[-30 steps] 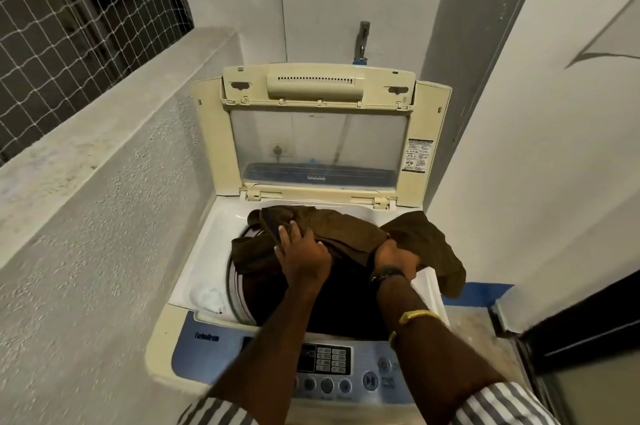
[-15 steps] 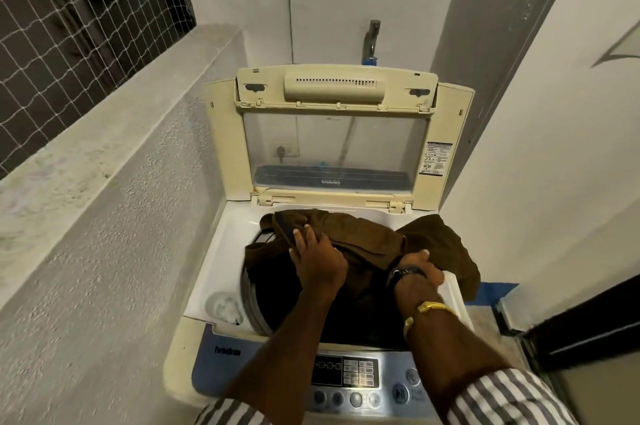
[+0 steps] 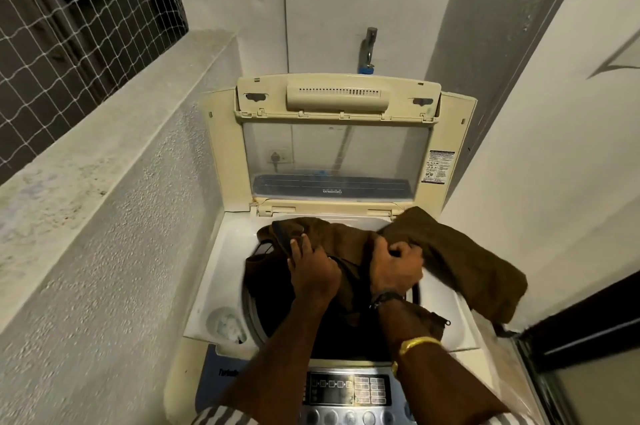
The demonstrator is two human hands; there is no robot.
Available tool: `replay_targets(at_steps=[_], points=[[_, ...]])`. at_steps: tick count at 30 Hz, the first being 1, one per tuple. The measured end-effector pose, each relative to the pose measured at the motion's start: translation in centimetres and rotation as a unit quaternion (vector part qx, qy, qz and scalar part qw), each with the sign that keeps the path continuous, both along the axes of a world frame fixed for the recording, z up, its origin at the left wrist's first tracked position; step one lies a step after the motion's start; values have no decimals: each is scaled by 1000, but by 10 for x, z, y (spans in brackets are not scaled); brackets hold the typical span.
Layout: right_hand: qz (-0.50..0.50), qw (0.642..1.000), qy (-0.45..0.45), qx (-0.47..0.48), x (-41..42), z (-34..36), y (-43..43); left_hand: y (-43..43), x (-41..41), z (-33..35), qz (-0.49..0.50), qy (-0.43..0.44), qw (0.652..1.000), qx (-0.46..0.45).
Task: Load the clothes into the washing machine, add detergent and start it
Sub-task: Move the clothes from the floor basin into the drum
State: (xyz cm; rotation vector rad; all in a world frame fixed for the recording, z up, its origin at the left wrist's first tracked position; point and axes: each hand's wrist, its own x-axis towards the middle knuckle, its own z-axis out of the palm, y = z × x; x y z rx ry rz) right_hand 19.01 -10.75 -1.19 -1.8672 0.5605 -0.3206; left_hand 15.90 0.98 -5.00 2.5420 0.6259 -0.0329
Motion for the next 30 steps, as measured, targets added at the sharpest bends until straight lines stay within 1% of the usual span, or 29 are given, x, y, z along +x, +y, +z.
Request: replay_targets(at_steps=[1, 2, 4, 6, 9, 11, 13, 14, 16, 17, 18, 20, 22, 24, 25, 26, 29, 30], points=[[27, 999, -28, 4, -3, -2, 6, 3, 0, 0, 0, 2, 1000, -7], [53, 998, -36, 10, -6, -1, 11, 5, 0, -1, 3, 2, 1000, -15], [85, 996, -23, 24, -11, -1, 22, 10, -1, -3, 15, -13, 999, -37], [111, 994, -12, 18, -12, -1, 30, 14, -2, -5, 38, -49, 995, -76], [165, 985, -15, -54, -11, -8, 37, 19, -6, -3, 86, -120, 978, -148], [199, 973, -4, -116, -8, -12, 41, 24, -6, -1, 130, -177, 962, -162], [243, 951, 38, -186, -6, -13, 48, 28, -5, 0, 156, -219, 954, -130], [264, 933, 63, -237, -5, -14, 52, 31, -4, 1, 157, -231, 955, -96], [290, 891, 115, -331, -4, -14, 59, 33, -2, 0, 129, -248, 960, -21], [296, 875, 140, -355, -5, -13, 62, 34, -2, 1, 98, -244, 965, 4], [303, 865, 166, -363, -6, -15, 64, 36, -1, 3, 52, -228, 972, 10], [321, 857, 207, -346, -7, -28, 67, 43, 2, 2, -68, -145, 987, -2], [322, 872, 211, -302, -11, -45, 67, 49, 4, -6, -169, -29, 985, 14], [307, 893, 193, -265, -13, -59, 64, 51, 2, -19, -211, 71, 975, 18], [314, 893, 195, -258, -13, -63, 60, 49, 0, -27, -224, 106, 969, 21], [335, 882, 202, -262, -13, -68, 55, 47, -2, -34, -233, 130, 963, 25], [412, 823, 219, -324, -10, -80, 44, 43, -6, -52, -233, 167, 958, 28], [427, 809, 219, -340, -7, -85, 41, 42, -4, -56, -232, 175, 957, 25]])
